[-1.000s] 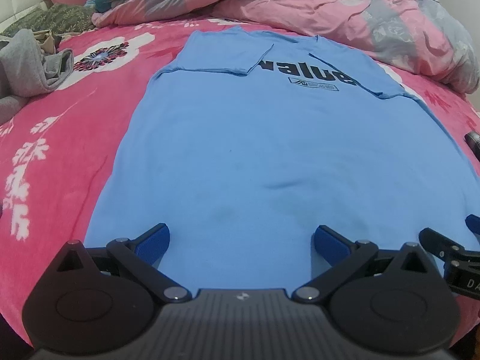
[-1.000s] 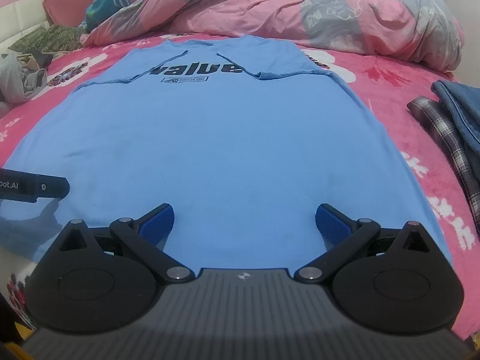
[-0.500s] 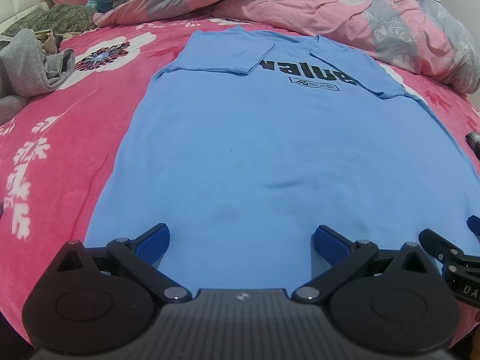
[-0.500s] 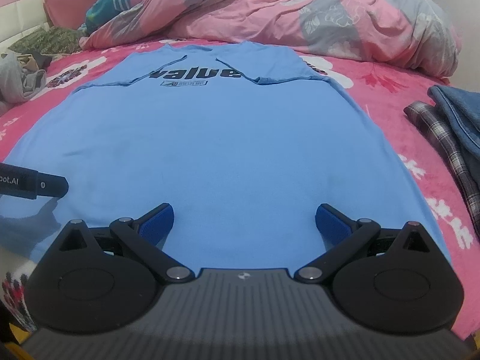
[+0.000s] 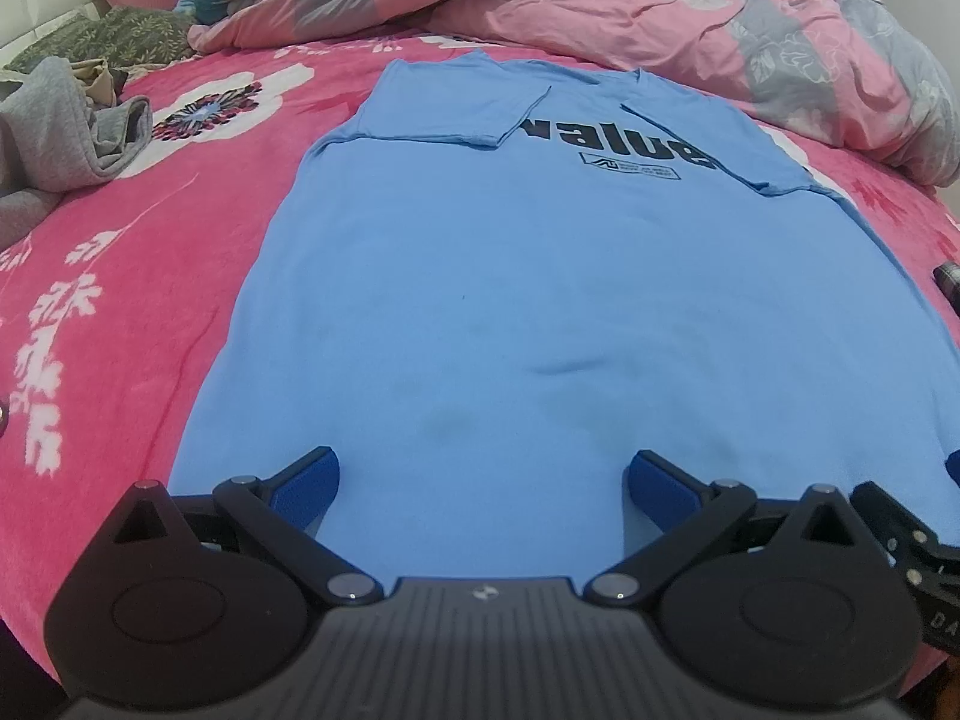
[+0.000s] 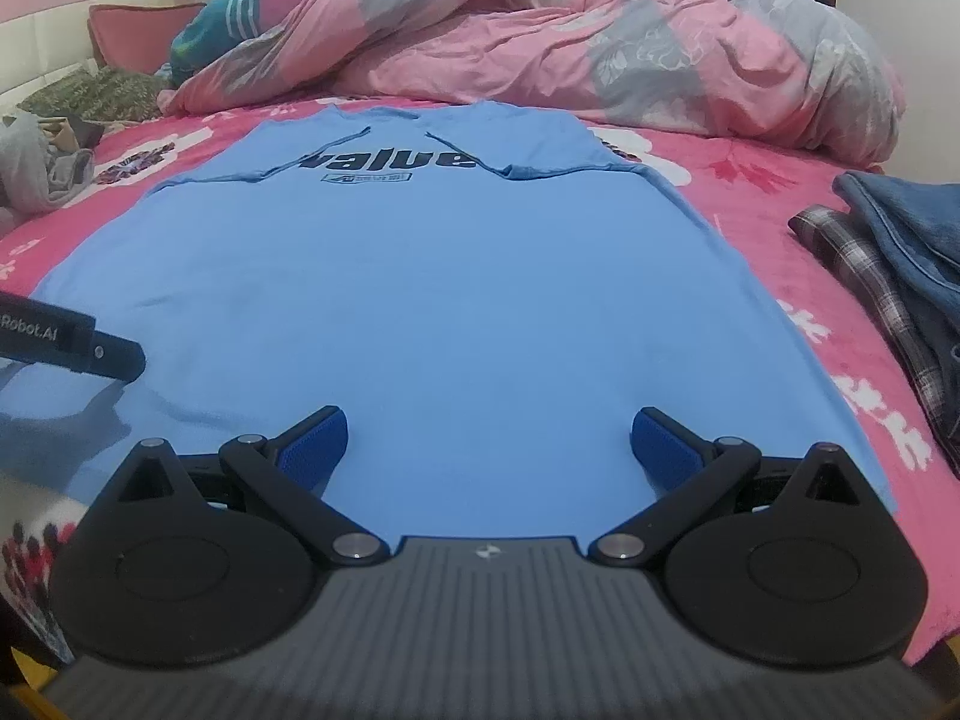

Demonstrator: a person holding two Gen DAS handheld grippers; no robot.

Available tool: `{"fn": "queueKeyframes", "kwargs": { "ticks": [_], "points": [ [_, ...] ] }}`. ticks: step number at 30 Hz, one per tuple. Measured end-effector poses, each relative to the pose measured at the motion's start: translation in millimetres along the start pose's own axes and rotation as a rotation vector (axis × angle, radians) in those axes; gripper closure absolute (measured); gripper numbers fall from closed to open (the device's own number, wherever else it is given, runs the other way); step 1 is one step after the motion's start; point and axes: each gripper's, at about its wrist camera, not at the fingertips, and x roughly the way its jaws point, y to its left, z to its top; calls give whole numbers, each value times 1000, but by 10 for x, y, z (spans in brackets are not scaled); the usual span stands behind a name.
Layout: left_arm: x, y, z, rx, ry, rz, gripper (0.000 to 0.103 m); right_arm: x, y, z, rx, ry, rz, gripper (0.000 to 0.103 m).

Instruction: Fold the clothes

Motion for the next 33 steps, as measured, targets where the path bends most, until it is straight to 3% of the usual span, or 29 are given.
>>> {"fn": "queueKeyframes", "kwargs": {
  "ticks": [12,24,33],
  "points": [
    [1,-12,0,5,-1,10,0,-124,-59,-112,-15,-23,30,1],
    [-24,-115,-95,36,-67,63,0,-141,-47,-205,-9,-71,40,1],
    [-447,33,-433,16,-218,50,0,-195,-117,-283,-37,-120,79,1]
  ]
}}
